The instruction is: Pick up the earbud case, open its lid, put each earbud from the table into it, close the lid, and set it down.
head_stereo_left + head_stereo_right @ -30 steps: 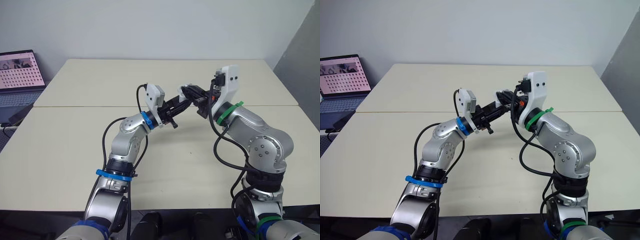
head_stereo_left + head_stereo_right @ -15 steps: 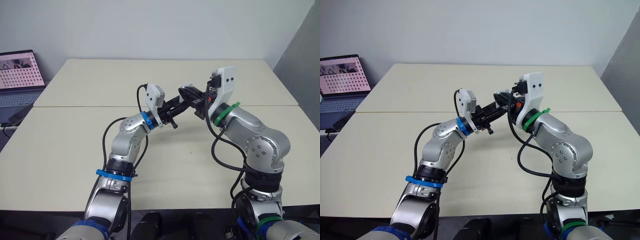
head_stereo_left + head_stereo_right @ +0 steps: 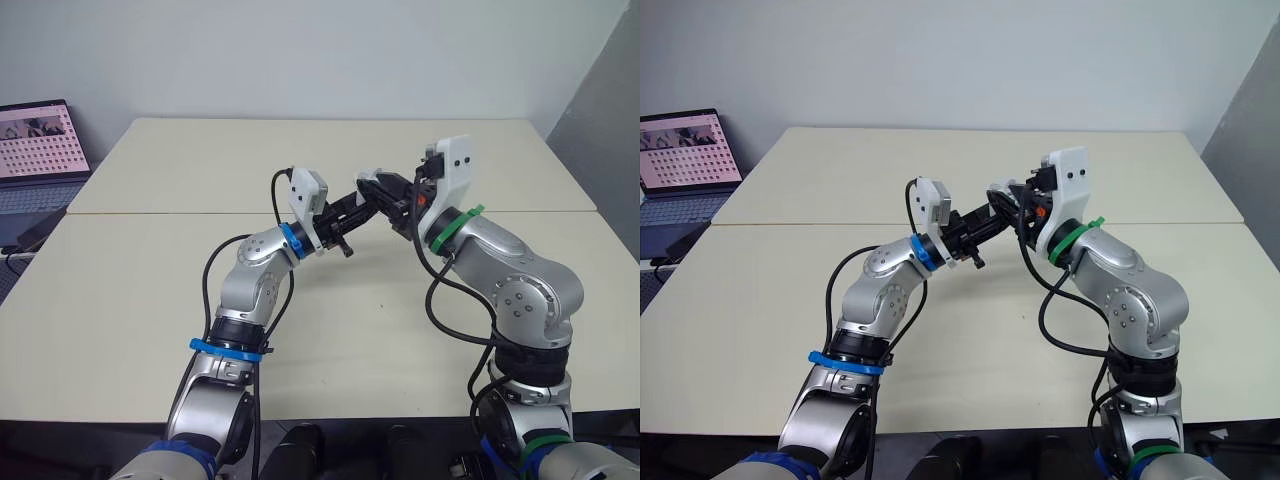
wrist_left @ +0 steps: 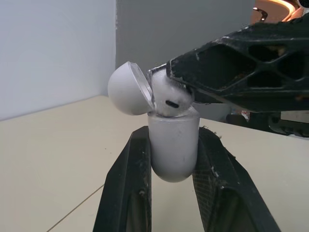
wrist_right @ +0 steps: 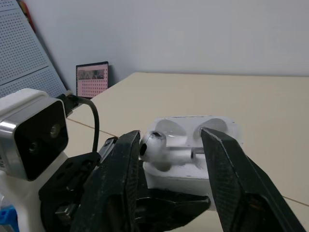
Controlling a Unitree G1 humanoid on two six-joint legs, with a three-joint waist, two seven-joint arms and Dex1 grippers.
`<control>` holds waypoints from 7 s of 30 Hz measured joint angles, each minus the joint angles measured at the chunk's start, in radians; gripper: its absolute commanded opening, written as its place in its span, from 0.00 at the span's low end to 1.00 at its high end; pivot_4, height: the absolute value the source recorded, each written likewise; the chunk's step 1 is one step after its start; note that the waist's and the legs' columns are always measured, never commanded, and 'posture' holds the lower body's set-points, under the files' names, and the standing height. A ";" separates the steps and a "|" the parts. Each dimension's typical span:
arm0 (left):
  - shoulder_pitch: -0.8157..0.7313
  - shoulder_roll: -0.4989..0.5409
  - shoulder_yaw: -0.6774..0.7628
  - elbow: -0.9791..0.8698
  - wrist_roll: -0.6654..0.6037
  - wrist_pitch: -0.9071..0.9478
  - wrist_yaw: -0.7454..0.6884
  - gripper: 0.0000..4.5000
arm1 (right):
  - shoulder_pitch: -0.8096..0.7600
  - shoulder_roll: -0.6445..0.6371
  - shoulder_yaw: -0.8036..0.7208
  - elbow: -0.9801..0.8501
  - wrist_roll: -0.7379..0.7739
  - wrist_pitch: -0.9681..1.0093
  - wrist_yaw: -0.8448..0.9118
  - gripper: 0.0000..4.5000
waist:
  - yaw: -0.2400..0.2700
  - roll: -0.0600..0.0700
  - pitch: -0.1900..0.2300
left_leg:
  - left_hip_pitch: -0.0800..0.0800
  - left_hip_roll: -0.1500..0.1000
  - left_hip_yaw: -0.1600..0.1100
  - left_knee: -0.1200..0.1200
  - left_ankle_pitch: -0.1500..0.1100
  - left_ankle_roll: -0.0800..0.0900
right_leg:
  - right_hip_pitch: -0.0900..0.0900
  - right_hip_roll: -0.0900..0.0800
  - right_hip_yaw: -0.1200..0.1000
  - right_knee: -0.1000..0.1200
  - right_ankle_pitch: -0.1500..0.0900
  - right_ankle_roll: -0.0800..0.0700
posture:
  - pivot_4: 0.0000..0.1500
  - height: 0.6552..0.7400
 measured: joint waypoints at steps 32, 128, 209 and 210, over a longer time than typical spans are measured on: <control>-0.008 0.001 0.000 0.016 0.000 -0.001 -0.007 0.17 | 0.014 -0.017 0.019 -0.015 0.013 -0.011 0.001 0.47 | -0.001 0.000 0.000 | 0.000 0.000 0.000 0.000 0.000 0.000 | 0.000 0.000 0.000 0.000 0.000 0.000 | 1.00 1.00; 0.073 0.143 0.029 0.011 0.003 0.011 -0.048 0.17 | 0.438 -0.926 0.063 -0.060 -0.069 -0.056 0.671 0.01 | 0.018 -0.001 0.001 | -0.001 0.001 0.001 0.002 -0.003 0.004 | 0.006 -0.001 -0.006 -0.005 -0.001 0.002 | 1.00 1.00; 0.177 0.141 0.008 -0.184 -0.013 0.109 0.023 0.17 | 0.118 -0.937 0.455 0.584 -0.806 -1.196 1.285 0.39 | 0.035 0.000 0.001 | 0.000 0.003 0.005 0.003 -0.002 0.004 | 0.006 -0.001 -0.001 -0.007 0.000 0.003 | 1.00 1.00; 0.177 0.141 0.008 -0.184 -0.013 0.109 0.023 0.17 | 0.112 -0.932 0.459 0.596 -0.816 -1.209 1.285 0.39 | 0.035 0.000 0.001 | 0.000 0.003 0.005 0.003 -0.002 0.003 | 0.006 -0.001 -0.001 -0.007 0.000 0.003 | 1.00 1.00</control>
